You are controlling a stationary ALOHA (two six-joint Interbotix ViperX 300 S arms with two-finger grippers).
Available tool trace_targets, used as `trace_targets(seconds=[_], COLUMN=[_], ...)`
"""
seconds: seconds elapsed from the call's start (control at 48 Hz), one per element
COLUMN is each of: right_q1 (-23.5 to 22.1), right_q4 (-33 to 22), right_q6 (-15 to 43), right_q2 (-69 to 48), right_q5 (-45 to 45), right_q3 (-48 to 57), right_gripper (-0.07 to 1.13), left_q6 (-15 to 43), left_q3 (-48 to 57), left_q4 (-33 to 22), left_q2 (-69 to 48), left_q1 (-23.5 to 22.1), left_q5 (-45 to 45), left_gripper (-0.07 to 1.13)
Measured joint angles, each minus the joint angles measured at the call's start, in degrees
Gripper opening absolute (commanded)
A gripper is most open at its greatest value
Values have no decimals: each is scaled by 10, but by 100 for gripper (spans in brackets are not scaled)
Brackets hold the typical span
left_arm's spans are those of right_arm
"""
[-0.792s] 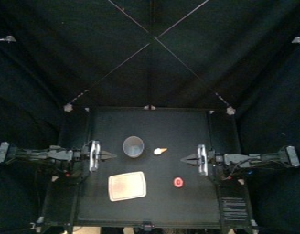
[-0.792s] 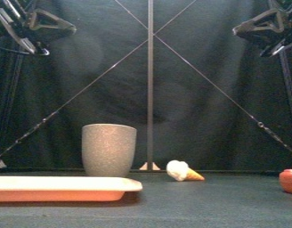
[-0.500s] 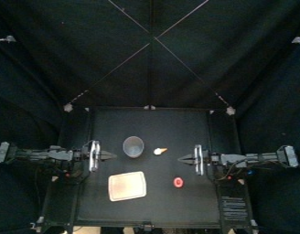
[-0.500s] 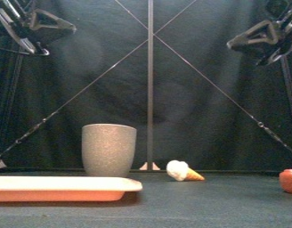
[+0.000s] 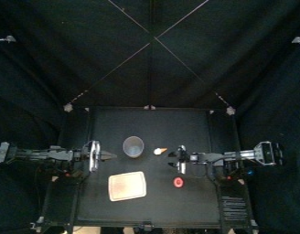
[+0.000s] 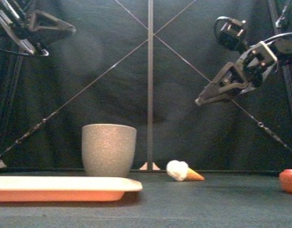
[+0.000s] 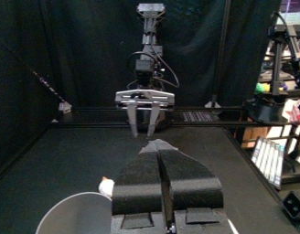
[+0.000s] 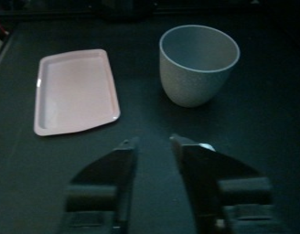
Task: Pick the ice cream then place it in the grey bowl
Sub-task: Pick the ice cream
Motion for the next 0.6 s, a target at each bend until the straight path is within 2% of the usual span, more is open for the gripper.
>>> trace_targets(seconds=[0.062, 0.396, 0.604], right_q1=[-13, -82, -105], right_q4=[-1, -45, -53], right_q6=[-4, 2, 1], right_q2=[18, 112, 168], right_q5=[1, 63, 86], right_q3=[-7, -48, -83], right_gripper=[106, 104, 104], left_q6=[0, -1, 0], left_q3=[1, 4, 4], left_q4=[0, 0, 0], left_q2=[-1, -2, -2], left_q1=[0, 0, 1], left_q5=[0, 0, 0], left_gripper=[-3, -3, -3])
